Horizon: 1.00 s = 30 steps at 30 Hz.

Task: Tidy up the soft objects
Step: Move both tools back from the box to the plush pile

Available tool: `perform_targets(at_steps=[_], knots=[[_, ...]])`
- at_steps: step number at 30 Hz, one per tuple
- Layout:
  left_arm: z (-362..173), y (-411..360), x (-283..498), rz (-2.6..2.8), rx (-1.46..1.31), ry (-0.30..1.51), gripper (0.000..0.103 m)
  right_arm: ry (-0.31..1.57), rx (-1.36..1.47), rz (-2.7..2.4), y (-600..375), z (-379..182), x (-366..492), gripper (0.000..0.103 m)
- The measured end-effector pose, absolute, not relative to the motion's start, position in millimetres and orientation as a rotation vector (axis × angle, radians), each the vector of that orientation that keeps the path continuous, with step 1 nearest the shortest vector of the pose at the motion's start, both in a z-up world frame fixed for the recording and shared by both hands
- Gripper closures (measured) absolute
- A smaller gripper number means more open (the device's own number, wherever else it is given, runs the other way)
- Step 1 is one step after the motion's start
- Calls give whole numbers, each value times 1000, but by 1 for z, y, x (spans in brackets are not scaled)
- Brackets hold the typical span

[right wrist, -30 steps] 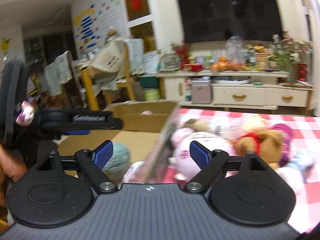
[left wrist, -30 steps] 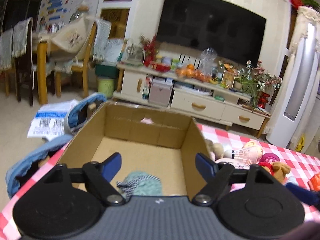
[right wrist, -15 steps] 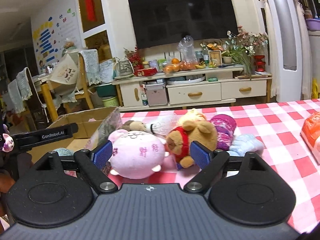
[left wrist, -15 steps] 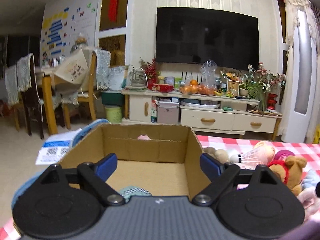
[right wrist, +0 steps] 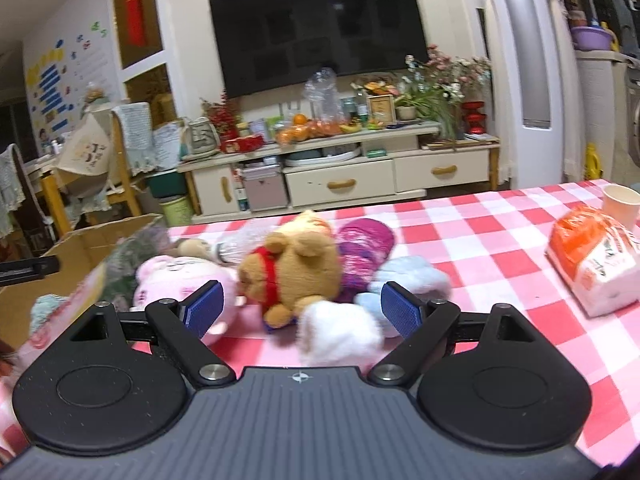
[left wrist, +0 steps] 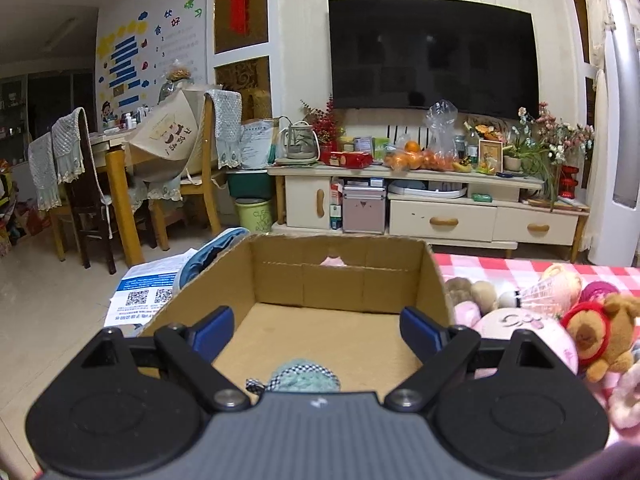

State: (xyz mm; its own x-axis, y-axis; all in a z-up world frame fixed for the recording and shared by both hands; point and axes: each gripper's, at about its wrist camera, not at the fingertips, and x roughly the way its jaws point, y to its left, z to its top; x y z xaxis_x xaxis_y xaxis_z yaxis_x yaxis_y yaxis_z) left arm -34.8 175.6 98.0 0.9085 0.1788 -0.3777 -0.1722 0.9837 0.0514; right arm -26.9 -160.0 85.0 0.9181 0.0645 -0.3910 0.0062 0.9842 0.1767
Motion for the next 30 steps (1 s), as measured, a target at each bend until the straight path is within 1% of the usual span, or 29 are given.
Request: perform_targets(at_steps=[3,7,11,22,30], knots=[[106,168,-40,151,8,368,9,407,179,-2,-167,81,-27,0],[115,150,-46,80,3,339,9,414,199,-31,-176,78,-25,0],[115,124,-50,-1,28,351,8,434,214,-58,-183,72,-26,0],[94,50,-54,-261,102,478,8,471,296,-91,-215,60,-15,0],[66,-6,-49,-405,152,584,9,490,345,-41,-234,56,3,0]])
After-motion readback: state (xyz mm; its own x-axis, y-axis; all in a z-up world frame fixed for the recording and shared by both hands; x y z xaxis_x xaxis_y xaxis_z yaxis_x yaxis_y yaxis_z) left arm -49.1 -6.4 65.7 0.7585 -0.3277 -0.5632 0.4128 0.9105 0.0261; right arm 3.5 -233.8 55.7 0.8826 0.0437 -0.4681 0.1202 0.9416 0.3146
